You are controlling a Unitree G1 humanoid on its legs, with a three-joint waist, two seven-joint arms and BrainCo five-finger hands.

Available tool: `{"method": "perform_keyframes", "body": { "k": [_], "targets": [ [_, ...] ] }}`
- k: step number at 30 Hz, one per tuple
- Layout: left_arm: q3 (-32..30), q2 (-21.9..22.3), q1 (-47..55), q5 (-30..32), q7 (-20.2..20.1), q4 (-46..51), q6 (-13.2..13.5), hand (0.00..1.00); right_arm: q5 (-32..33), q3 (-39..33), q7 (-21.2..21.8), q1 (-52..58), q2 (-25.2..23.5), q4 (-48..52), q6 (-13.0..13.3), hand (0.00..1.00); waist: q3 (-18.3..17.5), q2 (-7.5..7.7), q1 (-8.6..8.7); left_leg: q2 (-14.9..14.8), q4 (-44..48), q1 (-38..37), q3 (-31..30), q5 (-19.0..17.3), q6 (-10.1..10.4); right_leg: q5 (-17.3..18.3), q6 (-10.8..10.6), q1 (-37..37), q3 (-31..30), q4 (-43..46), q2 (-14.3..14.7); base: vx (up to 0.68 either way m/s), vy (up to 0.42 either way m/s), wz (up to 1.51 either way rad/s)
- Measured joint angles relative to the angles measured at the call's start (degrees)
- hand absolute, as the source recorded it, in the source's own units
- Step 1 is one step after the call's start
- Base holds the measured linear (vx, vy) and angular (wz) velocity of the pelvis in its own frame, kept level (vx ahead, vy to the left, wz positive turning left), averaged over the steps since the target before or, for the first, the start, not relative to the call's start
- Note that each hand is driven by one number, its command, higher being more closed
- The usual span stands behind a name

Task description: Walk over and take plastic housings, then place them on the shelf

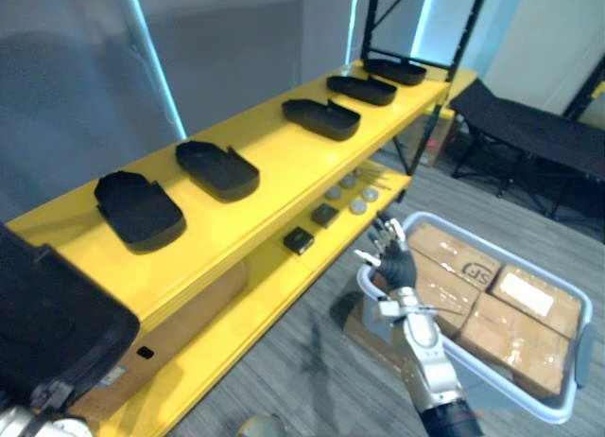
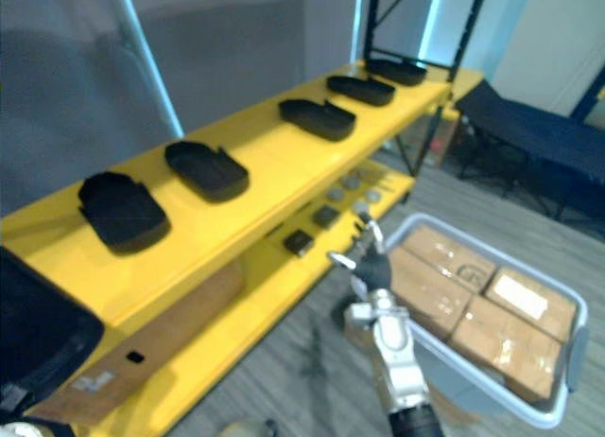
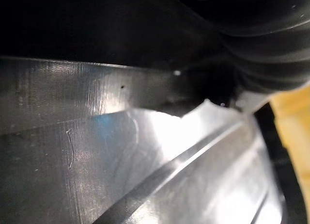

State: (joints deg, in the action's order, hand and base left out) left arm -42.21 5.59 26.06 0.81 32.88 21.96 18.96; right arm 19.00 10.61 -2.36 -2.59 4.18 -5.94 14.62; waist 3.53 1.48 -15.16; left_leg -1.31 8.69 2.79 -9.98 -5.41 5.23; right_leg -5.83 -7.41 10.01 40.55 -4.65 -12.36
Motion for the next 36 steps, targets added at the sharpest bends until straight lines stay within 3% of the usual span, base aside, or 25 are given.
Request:
{"method": "perform_keyframes", "body": {
  "k": [1, 2, 5, 7, 10, 12, 13, 14, 17, 18, 20, 23, 26, 27, 29, 31, 36],
  "targets": [
    [-0.2, 1.0, 0.8, 0.0, 0.0, 0.0, 0.1, 1.0, 0.1, 1.1, 0.8, 0.0, 0.0, 0.0, -0.9, 0.0, 0.2, 0.23, 0.0, -0.1, 0.5, -0.5, 0.6, -0.4, 0.0, 0.2, 0.2, 0.2, -0.5, 0.1, 0.2, 0.01, 0.046, -0.26],
    [-0.2, 2.0, 1.4, 0.0, 0.1, 0.0, 0.3, 1.0, 0.8, 2.2, 1.8, 0.0, 0.0, 0.0, -2.2, 0.0, 0.8, -0.52, 0.0, -0.4, 1.6, -0.7, 1.0, -1.4, 0.1, 0.9, 0.3, 0.5, -1.3, 0.9, 0.3, 0.0, 0.039, -0.24],
    [0.7, 1.5, 0.9, 0.2, -0.6, 0.8, 1.3, 1.0, 1.8, 3.3, 3.7, 0.7, 0.1, 0.2, -4.4, 0.0, 1.5, 0.08, 0.93, -0.7, 2.8, -0.5, 0.7, -2.4, -0.6, 2.3, 0.0, 2.3, 1.1, 1.8, 0.4, -0.02, 0.002, 0.21],
    [1.8, 0.8, -0.4, 0.2, -2.6, 2.2, 2.4, 1.0, 1.6, 2.5, 3.6, 2.6, 0.2, 0.9, -4.4, 0.0, 1.9, 1.0, 2.41, -1.1, 3.0, 1.1, 1.9, -1.6, -1.4, 3.0, -0.9, 3.9, 5.3, 2.1, -0.2, 0.0, -0.013, 1.08],
    [3.1, 0.6, -1.2, 0.0, -5.2, 3.5, 3.5, 1.0, 0.1, 1.4, 3.2, 4.3, 0.8, 1.1, -4.5, 0.0, 2.5, 1.3, 1.94, -0.3, 1.7, 1.9, 2.3, 0.3, -0.6, 3.9, -1.7, 4.1, 8.0, 4.7, -1.9, 0.04, 0.079, 0.73],
    [4.1, 0.3, -1.7, -0.5, -6.6, 4.3, 3.9, 1.0, -0.9, 0.6, 2.2, 4.1, 0.7, 1.1, -4.1, 0.0, 3.5, 1.29, 2.02, 1.0, 1.5, 1.9, 0.6, 0.7, -0.9, 5.8, -0.4, 4.0, 7.2, 8.0, -3.6, 0.05, 0.137, 0.49],
    [5.3, -0.2, -2.1, -0.5, -7.2, 4.5, 4.0, 1.0, -1.5, -0.2, 2.1, 4.1, 0.6, 1.2, -3.7, 0.0, 4.3, 1.09, 2.21, 1.6, 1.5, 1.9, -0.4, 0.8, -1.1, 7.1, 0.5, 3.8, 4.7, 9.8, -4.4, 0.03, 0.122, 0.74],
    [7.4, -1.1, -3.1, -0.5, -8.3, 4.5, 4.2, 1.0, -1.7, -1.7, 2.0, 4.1, 0.7, 1.4, -3.3, 0.0, 5.0, 1.05, 3.43, 2.5, 1.4, 2.0, -1.9, 1.1, -1.4, 8.1, 1.8, 3.6, 0.0, 12.5, -5.3, 0.05, 0.17, 0.81],
    [10.7, -3.7, -4.9, -0.4, -10.2, 4.6, 4.3, 1.0, -1.9, -4.0, 1.2, 4.4, 0.7, 2.1, -3.1, 0.0, 5.0, 1.17, 4.19, 3.0, -0.1, 2.1, -4.0, 2.4, -1.3, 8.6, 2.6, 1.6, -8.2, 17.1, -6.0, 0.04, 0.085, 0.56],
    [12.2, -5.4, -5.7, -0.4, -11.1, 4.6, 4.2, 1.0, -2.4, -5.0, 1.1, 4.7, 0.7, 3.3, -3.0, 0.0, 5.0, 1.5, 5.19, 3.2, -0.8, 2.0, -5.6, 3.3, -1.2, 8.8, 2.7, 0.8, -10.8, 18.6, -6.0, 0.09, -0.013, 0.61],
    [14.5, -7.5, -7.2, -0.4, -12.0, 4.5, 4.1, 1.0, -2.9, -6.3, 1.3, 4.7, 0.9, 4.2, -1.7, 0.0, 5.2, 1.87, 6.52, 3.7, -1.3, 2.4, -7.0, 4.5, -1.2, 10.0, 2.9, -0.1, -13.7, 20.7, -6.1, 0.07, -0.05, 0.53],
    [17.8, -9.4, -9.6, -0.5, -13.0, 3.4, 3.3, 1.0, -2.9, -7.5, 2.8, 4.1, 1.5, 5.1, -0.7, 0.0, 5.9, 2.24, 6.59, 4.3, 0.6, 3.6, -6.7, 4.6, -1.1, 13.3, 2.9, 0.5, -15.6, 19.6, -6.1, 0.01, -0.096, 0.16],
    [20.7, -9.4, -10.2, -0.5, -12.9, 3.0, 3.3, 1.0, -2.9, -8.7, 4.0, 3.8, 3.1, 5.1, 0.4, 0.0, 8.6, -0.72, 6.89, 2.2, 1.4, 4.1, -6.4, 5.3, 0.1, 13.8, 2.3, 1.1, -15.8, 17.6, -3.3, -0.12, -0.081, -0.1],
    [21.0, -9.4, -10.2, -0.5, -12.8, 2.7, 3.3, 1.0, -2.9, -9.0, 4.1, 3.9, 3.1, 5.1, 0.4, 0.0, 8.8, -0.97, 6.93, 1.8, 1.3, 4.3, -6.3, 5.5, 0.3, 14.3, 1.7, 1.1, -15.8, 17.2, -3.0, -0.16, -0.099, -0.17],
    [21.1, -9.1, -10.0, -0.9, -12.4, 1.1, 3.2, 1.0, -2.8, -9.1, 4.9, 4.3, 3.0, 5.2, 0.5, 0.0, 10.1, -1.02, 7.97, 0.8, 0.4, 4.2, -5.3, 6.3, 1.8, 17.5, -1.7, 1.2, -17.2, 16.0, -2.3, -0.17, -0.127, -0.15],
    [22.0, -7.6, -8.8, -0.8, -11.8, 0.3, 2.6, 1.0, -2.8, -9.4, 5.3, 6.0, 2.8, 5.2, 1.1, 0.0, 11.0, -2.13, 9.18, -0.8, -0.1, 3.8, -5.1, 6.6, 2.3, 18.3, -1.2, 0.8, -17.4, 16.8, -1.1, -0.22, -0.104, -0.09],
    [22.8, -6.7, -5.9, 0.0, -9.5, -0.2, 2.1, 1.0, -1.7, -9.4, 8.4, 9.3, 2.3, 5.5, 3.4, 0.0, 11.0, -2.03, 9.61, -1.9, 0.4, 3.5, -1.4, 6.5, 1.8, 19.8, -1.7, -0.1, -18.7, 19.3, -1.9, -0.11, -0.005, -0.1]
  ]
}}
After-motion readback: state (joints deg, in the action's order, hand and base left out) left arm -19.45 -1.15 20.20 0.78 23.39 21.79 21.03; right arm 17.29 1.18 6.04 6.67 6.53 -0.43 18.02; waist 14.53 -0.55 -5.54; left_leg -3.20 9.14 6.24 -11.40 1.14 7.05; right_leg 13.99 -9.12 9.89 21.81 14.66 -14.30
